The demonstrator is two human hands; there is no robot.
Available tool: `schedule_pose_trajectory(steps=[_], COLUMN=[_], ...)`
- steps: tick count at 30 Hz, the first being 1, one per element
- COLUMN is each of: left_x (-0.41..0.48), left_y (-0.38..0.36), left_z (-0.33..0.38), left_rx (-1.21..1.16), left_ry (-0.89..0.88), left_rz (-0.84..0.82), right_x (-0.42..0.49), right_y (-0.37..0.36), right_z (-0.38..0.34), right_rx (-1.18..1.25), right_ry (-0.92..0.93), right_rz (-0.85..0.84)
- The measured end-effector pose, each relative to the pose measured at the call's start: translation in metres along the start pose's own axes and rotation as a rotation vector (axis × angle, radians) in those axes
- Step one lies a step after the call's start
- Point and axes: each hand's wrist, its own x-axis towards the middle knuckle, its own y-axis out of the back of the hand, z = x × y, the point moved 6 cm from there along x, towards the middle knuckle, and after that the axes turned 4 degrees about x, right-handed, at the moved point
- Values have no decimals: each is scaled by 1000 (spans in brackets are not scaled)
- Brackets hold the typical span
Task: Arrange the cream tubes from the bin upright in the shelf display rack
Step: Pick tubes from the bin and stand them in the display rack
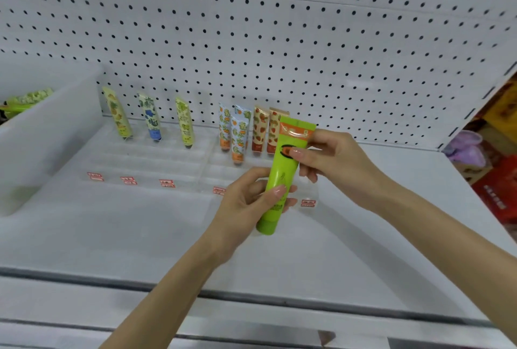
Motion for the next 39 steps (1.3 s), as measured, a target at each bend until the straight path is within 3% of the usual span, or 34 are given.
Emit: schedule_pose_trajectory(steps=[3,7,11,17,39], left_x=[1,-5,-4,-3,-2], left_y=[4,27,33,32,33], left_z=[1,7,-13,-32,-33], left_rx=[347,1116,1436,1596,1559], left_ry=[-138,-369,-359,-294,-277], left_rz=[25,146,52,-5,12], right_x=[0,15,36,60,74], right_y=[11,52,82,90,88], right_z=[-6,-23,-18,7,21], right_rx=[-31,-112,-263,-227,-300], right_ry=[36,122,154,116,105], right_rz=[-11,142,240,331,331])
